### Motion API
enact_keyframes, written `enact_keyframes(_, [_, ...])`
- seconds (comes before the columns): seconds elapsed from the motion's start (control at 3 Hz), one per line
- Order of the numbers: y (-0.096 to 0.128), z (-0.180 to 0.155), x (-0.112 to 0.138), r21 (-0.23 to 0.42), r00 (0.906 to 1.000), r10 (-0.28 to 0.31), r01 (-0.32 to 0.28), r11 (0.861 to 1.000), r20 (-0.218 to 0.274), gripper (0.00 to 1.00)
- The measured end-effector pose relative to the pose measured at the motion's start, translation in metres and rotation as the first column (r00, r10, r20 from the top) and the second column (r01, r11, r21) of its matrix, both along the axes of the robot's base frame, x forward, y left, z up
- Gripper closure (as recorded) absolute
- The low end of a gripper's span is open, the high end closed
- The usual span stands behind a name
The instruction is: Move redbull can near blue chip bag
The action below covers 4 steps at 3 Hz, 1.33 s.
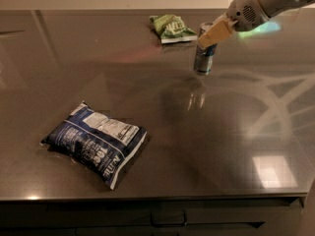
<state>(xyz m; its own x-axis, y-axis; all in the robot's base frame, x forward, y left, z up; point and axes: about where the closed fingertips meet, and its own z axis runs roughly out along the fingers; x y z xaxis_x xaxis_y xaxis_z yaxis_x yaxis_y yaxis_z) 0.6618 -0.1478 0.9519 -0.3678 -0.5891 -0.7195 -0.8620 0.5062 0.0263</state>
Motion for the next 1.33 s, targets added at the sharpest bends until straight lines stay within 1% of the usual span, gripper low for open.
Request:
enact_keyframes(0.33, [0.033,0.007,-0.030,0.023,0.9882,0.152,-0.151,0.988,-0.018,1.00])
enact_keyframes(0.67, [0.065,0.007,-0.057,0.045,0.9543,0.297,-0.296,0.954,-0.033,1.00])
enact_keyframes(1.0, [0.092,0.002,-0.078,0.061,0.9119,0.409,-0.407,0.912,-0.032,1.00])
enact_keyframes(1.33, [0.118,-0.009,-0.096,0.059,0.8633,0.504,-0.502,0.863,-0.028,1.00])
